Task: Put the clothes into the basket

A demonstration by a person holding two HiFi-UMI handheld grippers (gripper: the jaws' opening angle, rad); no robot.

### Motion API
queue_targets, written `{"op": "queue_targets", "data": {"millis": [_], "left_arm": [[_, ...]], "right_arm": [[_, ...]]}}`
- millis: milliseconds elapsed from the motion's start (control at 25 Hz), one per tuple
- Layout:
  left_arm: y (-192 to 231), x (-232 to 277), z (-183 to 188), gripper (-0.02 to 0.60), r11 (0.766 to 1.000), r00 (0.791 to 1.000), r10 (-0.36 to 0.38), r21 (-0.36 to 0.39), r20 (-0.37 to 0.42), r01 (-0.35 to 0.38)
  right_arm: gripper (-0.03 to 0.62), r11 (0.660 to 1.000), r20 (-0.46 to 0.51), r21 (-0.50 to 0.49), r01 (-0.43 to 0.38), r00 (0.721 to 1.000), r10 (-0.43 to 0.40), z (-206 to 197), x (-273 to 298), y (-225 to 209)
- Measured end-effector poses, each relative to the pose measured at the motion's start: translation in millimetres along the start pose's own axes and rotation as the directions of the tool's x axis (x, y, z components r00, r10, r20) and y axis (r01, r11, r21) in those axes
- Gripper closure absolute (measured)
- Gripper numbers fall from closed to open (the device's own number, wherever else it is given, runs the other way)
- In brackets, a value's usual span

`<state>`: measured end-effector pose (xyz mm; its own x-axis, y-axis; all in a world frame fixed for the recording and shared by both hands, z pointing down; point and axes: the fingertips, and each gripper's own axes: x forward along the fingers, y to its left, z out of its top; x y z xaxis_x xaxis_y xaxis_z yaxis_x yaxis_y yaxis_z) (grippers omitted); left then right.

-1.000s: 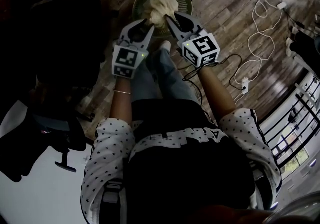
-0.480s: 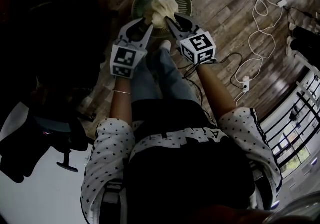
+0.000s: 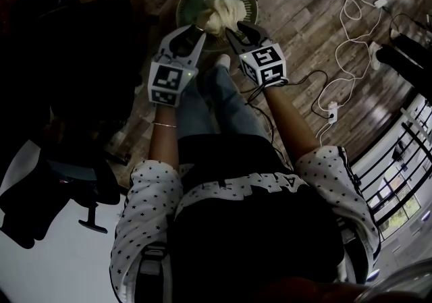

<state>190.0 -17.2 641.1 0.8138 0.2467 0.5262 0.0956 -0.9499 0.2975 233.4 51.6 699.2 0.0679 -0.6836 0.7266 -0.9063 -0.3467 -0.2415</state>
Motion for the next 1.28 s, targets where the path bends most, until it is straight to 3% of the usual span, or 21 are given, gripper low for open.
{"op": "queue_targets", "data": {"millis": [240,680,840,960,1280], "left_arm": [[1.4,-1.8,-2.0,0.489,1.0,1.0,0.004,-0.002,-0.001,-0.004],[0.1,-1.8,3.6,0.489,1.0,1.0,0.001,0.008,0.013,-0.001],[0.0,-0.6,5.7,0.489,1.0,1.0,0.012,0.022,0.018,-0.012],[-1.5,-4.1,11.1,0.492,0.999,0.999,0.019,0.04,0.042,-0.02],[-3.3,-17.1,28.4,0.564,0.994,0.993,0.047,0.096,0.106,-0.057]], "right_arm": [[0.471,0.999,0.079,-0.041,0.021,0.997,-0.017,21.6,-8.7,8.9],[0.474,1.0,0.142,-0.012,-0.005,0.99,0.006,30.3,-13.3,11.2],[0.534,1.0,0.17,-0.023,0.0,0.985,0.004,36.7,-15.6,8.6],[0.543,1.0,0.189,-0.023,-0.006,0.982,0.01,41.8,-18.9,11.8],[0.551,1.0,0.229,-0.02,-0.007,0.973,0.012,52.9,-29.1,17.4]]}}
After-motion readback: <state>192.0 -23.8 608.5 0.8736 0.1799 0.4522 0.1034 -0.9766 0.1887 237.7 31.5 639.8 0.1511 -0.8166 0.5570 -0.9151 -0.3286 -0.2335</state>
